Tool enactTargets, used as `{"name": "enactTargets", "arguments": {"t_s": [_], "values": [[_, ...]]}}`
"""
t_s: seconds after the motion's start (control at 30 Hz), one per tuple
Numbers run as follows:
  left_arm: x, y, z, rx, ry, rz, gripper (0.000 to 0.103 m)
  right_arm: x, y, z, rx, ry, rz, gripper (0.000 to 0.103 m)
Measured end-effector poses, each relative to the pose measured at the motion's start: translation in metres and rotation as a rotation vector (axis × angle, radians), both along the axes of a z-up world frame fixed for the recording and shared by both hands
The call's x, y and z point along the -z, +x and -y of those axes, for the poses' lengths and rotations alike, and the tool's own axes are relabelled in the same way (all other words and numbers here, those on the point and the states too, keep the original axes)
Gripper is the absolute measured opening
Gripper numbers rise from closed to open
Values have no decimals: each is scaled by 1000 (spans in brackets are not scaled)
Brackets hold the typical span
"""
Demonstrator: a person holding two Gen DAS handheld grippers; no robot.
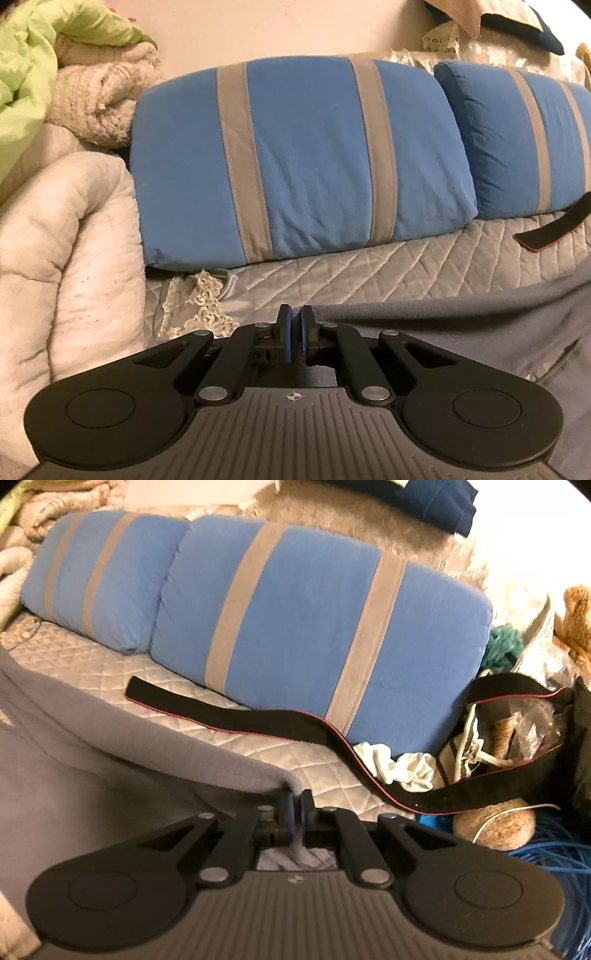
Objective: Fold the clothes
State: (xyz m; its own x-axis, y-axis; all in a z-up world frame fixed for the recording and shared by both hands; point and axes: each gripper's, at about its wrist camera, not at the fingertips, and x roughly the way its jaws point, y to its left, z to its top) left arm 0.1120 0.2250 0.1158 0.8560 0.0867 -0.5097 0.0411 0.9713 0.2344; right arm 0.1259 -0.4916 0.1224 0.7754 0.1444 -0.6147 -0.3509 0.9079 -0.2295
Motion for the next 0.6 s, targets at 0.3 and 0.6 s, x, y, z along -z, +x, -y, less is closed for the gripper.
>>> {"name": "enactTargets", "arguments": {"t_s": [0.3, 0.6], "values": [[2, -51, -7, 83, 28, 50, 5, 7, -66, 13, -28, -12, 51, 4], [26, -91, -13, 181, 54, -97, 13, 62, -121, 24, -89, -42, 0, 5]]}}
